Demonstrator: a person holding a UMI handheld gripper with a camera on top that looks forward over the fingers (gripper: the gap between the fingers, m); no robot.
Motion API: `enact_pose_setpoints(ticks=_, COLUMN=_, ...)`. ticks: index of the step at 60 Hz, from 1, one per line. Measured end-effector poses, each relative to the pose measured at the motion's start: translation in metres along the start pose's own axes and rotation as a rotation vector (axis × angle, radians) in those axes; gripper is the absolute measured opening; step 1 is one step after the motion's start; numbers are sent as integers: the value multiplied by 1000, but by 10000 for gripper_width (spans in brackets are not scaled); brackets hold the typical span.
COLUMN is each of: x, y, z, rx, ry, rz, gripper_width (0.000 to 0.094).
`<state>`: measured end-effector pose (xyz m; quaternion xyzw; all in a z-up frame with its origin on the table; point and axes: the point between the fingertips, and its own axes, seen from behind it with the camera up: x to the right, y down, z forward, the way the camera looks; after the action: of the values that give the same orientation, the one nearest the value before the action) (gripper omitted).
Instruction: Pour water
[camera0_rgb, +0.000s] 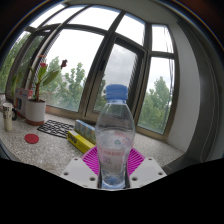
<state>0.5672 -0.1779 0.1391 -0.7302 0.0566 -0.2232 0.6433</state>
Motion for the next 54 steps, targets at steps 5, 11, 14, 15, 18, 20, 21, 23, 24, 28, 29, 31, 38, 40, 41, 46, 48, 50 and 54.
enact_pose_setpoints(ticks=5, x=4, y=-55, z=-1, rx=54, ry=114, rz=-144, gripper_width=304)
enact_pose_setpoints(ticks=11, x=-10, y=-142, z=-1, rx=151, ry=248, rz=-365, gripper_width=304)
enact_pose_setpoints(ticks=14, x=-25, y=-191, z=-2, rx=206, ry=312, rz=-501, gripper_width=303)
enact_pose_setpoints(ticks=15, x=-32, y=-205, z=-2, rx=225, ry=331, rz=-548, gripper_width=302)
enact_pose_setpoints(ticks=18, x=-61, y=-244, z=-1, rx=278, ry=370, rz=-684, gripper_width=303)
enact_pose_setpoints(ticks=20, x=-80, y=-270, z=-2, rx=306, ry=386, rz=-775, gripper_width=302)
enact_pose_setpoints(ticks=21, x=-92, y=-279, z=-1, rx=319, ry=390, rz=-821, gripper_width=303)
enact_pose_setpoints(ticks=23, x=-118, y=-294, z=2, rx=341, ry=389, rz=-922, gripper_width=303)
enact_pose_setpoints(ticks=24, x=-132, y=-302, z=3, rx=354, ry=385, rz=-973, gripper_width=304)
enact_pose_setpoints(ticks=28, x=-191, y=-329, z=4, rx=440, ry=365, rz=-1174, gripper_width=305)
enact_pose_setpoints(ticks=29, x=-205, y=-333, z=4, rx=460, ry=360, rz=-1232, gripper_width=304)
enact_pose_setpoints(ticks=31, x=-231, y=-342, z=0, rx=498, ry=350, rz=-1345, gripper_width=305)
enact_pose_setpoints(ticks=38, x=-327, y=-343, z=-6, rx=605, ry=278, rz=-1655, gripper_width=307)
enact_pose_setpoints(ticks=40, x=-350, y=-330, z=1, rx=631, ry=252, rz=-1722, gripper_width=307)
enact_pose_setpoints(ticks=41, x=-360, y=-327, z=2, rx=638, ry=237, rz=-1756, gripper_width=308)
enact_pose_setpoints(ticks=46, x=-411, y=-306, z=-5, rx=712, ry=160, rz=-1921, gripper_width=305)
enact_pose_setpoints(ticks=48, x=-426, y=-290, z=-2, rx=738, ry=133, rz=-1985, gripper_width=306)
enact_pose_setpoints(ticks=50, x=-442, y=-277, z=-1, rx=754, ry=104, rz=-2038, gripper_width=307)
enact_pose_setpoints(ticks=54, x=-453, y=-255, z=4, rx=752, ry=74, rz=-2135, gripper_width=305)
